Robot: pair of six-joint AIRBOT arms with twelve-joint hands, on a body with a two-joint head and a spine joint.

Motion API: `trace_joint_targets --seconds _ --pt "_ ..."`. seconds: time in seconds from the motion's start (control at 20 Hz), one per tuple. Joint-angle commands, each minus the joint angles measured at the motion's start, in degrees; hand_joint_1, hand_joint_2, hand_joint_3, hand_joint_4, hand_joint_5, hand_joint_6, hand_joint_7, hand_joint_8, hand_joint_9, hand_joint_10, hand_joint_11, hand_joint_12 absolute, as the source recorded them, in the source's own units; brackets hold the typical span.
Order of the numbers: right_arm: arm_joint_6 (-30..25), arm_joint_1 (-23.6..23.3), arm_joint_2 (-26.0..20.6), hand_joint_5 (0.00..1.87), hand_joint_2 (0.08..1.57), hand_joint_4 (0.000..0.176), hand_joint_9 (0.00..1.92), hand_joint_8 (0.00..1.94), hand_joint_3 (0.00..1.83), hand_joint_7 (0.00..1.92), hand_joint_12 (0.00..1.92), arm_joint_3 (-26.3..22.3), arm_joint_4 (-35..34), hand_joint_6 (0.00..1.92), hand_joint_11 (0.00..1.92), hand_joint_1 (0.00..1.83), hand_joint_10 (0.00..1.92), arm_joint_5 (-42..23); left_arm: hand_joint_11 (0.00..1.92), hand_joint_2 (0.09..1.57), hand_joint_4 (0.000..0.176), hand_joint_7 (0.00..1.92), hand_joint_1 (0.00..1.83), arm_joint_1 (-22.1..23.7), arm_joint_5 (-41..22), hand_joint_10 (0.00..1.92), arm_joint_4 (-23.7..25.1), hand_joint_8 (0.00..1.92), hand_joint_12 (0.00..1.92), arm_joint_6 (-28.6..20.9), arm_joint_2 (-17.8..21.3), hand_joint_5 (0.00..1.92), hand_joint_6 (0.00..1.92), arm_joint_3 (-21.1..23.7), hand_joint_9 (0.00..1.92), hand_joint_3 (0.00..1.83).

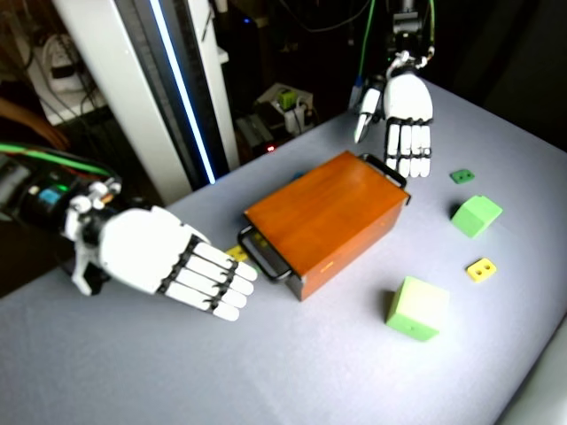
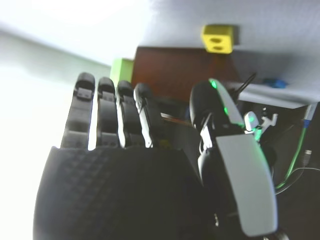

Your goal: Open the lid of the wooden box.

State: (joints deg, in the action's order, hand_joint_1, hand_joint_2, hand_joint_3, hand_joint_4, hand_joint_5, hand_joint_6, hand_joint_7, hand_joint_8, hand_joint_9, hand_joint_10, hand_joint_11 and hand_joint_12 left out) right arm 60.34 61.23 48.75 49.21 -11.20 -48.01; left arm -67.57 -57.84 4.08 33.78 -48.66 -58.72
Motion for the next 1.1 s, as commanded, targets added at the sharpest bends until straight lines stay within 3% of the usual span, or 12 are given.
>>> trace_joint_targets --seconds 0.0,0.5,0.6,0.75,1.05 --pt "0.11 -0.87 0.15 0.03 1.41 0.0 0.0 0.0 0.0 0.0 0.0 0.38 0.11 0.0 0.0 0.4 0.0 -5.41 0.0 1.35 0.0 0.02 0.26 0.87 -5.4 0.0 -0.08 0.0 0.0 -0.69 -0.44 0.14 0.0 -0.44 0.0 0.01" --pt "0.1 -2.29 1.27 0.02 1.41 0.0 0.0 0.0 0.0 0.0 0.0 1.17 0.92 0.0 0.0 0.4 0.0 -4.51 0.0 1.38 0.0 0.0 0.24 3.34 -2.84 0.0 3.06 0.0 0.0 -2.55 -2.37 0.06 0.0 -1.77 0.0 0.01" --pt "0.09 -2.34 1.28 0.02 1.4 0.0 0.0 0.0 0.0 0.0 0.0 1.16 0.96 0.0 0.0 0.38 0.0 -4.53 0.0 1.4 0.018 0.0 0.24 3.35 -3.28 0.0 3.06 0.0 0.0 -2.57 -2.41 0.0 0.0 -1.75 0.0 0.01" --pt "0.01 -2.38 1.2 0.0 1.4 0.0 0.0 0.0 0.0 0.0 0.0 1.05 1.03 0.0 0.0 0.4 0.0 -4.89 0.0 1.42 0.03 0.0 0.25 3.36 -4.51 0.0 3.06 0.0 0.0 -2.71 -2.19 0.0 0.0 -1.59 0.0 0.01" --pt "-1.78 -2.37 -0.08 0.0 1.41 0.0 0.0 0.0 0.0 0.0 0.0 0.2 1.82 0.0 0.0 0.36 0.0 -8.19 0.0 1.41 0.033 0.0 0.27 3.35 -7.59 0.0 2.63 0.0 0.0 -2.35 -0.99 0.0 0.0 -0.7 0.0 0.0"
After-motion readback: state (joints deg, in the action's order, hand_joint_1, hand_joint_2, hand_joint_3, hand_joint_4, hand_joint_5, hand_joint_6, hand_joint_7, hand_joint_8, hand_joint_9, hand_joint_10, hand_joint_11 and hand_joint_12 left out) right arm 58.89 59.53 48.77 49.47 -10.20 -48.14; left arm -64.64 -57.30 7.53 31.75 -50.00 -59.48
